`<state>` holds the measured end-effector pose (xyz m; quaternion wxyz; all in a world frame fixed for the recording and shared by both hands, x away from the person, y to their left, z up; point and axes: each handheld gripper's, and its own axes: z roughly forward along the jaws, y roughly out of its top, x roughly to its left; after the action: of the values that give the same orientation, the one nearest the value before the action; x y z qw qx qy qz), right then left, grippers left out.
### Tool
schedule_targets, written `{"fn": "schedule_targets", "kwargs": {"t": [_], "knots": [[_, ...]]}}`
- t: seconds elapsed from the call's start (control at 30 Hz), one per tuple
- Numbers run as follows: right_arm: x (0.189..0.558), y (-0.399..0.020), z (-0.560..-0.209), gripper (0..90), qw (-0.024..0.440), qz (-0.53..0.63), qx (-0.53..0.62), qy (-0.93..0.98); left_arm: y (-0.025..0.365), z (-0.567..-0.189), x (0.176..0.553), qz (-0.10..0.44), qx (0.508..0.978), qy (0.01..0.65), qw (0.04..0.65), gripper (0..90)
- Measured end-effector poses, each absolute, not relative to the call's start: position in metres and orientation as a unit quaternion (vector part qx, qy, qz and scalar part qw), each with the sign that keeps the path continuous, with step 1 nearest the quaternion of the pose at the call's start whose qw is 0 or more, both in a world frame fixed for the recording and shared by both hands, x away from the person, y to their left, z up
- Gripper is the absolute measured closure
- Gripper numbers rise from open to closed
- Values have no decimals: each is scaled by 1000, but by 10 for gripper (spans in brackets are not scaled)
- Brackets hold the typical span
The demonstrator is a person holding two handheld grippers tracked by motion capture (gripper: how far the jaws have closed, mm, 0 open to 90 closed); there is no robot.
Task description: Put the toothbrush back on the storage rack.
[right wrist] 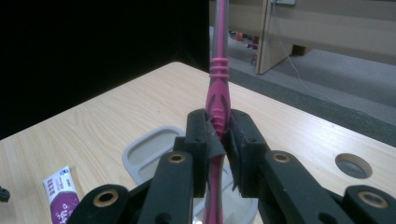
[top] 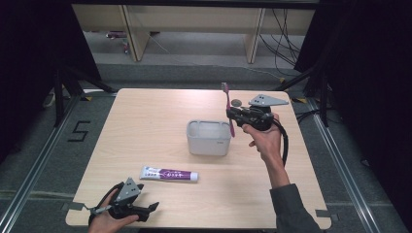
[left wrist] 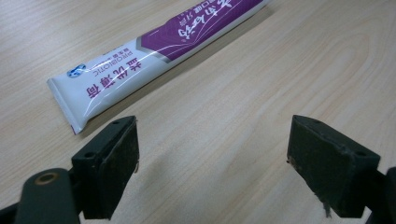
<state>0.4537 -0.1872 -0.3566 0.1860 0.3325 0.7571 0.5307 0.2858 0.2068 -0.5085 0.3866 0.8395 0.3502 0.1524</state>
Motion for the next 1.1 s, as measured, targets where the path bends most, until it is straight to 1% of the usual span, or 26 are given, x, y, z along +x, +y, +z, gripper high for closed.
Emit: {"fn": "schedule_targets", "kwargs": {"t": [0.03, 0.1, 0.23, 0.27, 0.33, 0.43, 0.5, 0.57, 0.63, 0.7, 0.77, 0.8, 0.9, 0.93, 0.97, 1.0, 1.03, 1.07, 1.1], "knots": [[454, -185, -356, 792, 179, 531, 338, 756, 207, -508, 286, 153, 840, 349, 386, 163], [457, -183, -357, 791, 184, 529, 337, 757, 207, -508, 286, 152, 841, 349, 385, 163], [464, -178, -361, 791, 180, 529, 348, 752, 206, -508, 285, 151, 841, 349, 385, 163], [468, -177, -363, 791, 189, 529, 342, 753, 206, -508, 285, 152, 841, 348, 386, 163], [469, -175, -365, 791, 170, 536, 349, 749, 207, -508, 285, 151, 842, 348, 385, 163], [472, -173, -366, 791, 182, 532, 347, 750, 206, -509, 286, 150, 840, 348, 389, 163], [474, -170, -367, 791, 172, 534, 353, 748, 206, -508, 285, 151, 840, 349, 387, 163], [477, -170, -369, 791, 181, 533, 350, 749, 206, -508, 285, 149, 842, 347, 386, 163], [479, -169, -372, 791, 172, 529, 360, 749, 207, -508, 285, 150, 842, 345, 386, 163], [481, -169, -375, 791, 181, 527, 365, 746, 206, -508, 285, 151, 841, 347, 386, 163], [482, -168, -377, 791, 169, 528, 372, 744, 206, -509, 285, 151, 840, 347, 388, 163], [484, -170, -378, 791, 185, 525, 365, 746, 206, -509, 285, 151, 841, 347, 388, 163], [484, -169, -382, 791, 174, 526, 378, 742, 206, -509, 285, 150, 841, 346, 388, 163], [486, -170, -383, 791, 184, 521, 370, 747, 206, -509, 285, 150, 841, 346, 388, 163], [485, -169, -384, 791, 170, 523, 379, 744, 206, -509, 285, 150, 841, 345, 387, 163], [486, -169, -386, 791, 176, 520, 376, 746, 206, -509, 285, 149, 841, 344, 391, 163], [485, -169, -387, 791, 170, 520, 389, 741, 206, -509, 285, 149, 841, 344, 390, 163], [488, -171, -389, 791, 185, 520, 377, 744, 206, -509, 285, 149, 841, 344, 390, 163], [488, -170, -390, 791, 175, 520, 381, 744, 206, -509, 285, 149, 841, 344, 390, 163]]}}
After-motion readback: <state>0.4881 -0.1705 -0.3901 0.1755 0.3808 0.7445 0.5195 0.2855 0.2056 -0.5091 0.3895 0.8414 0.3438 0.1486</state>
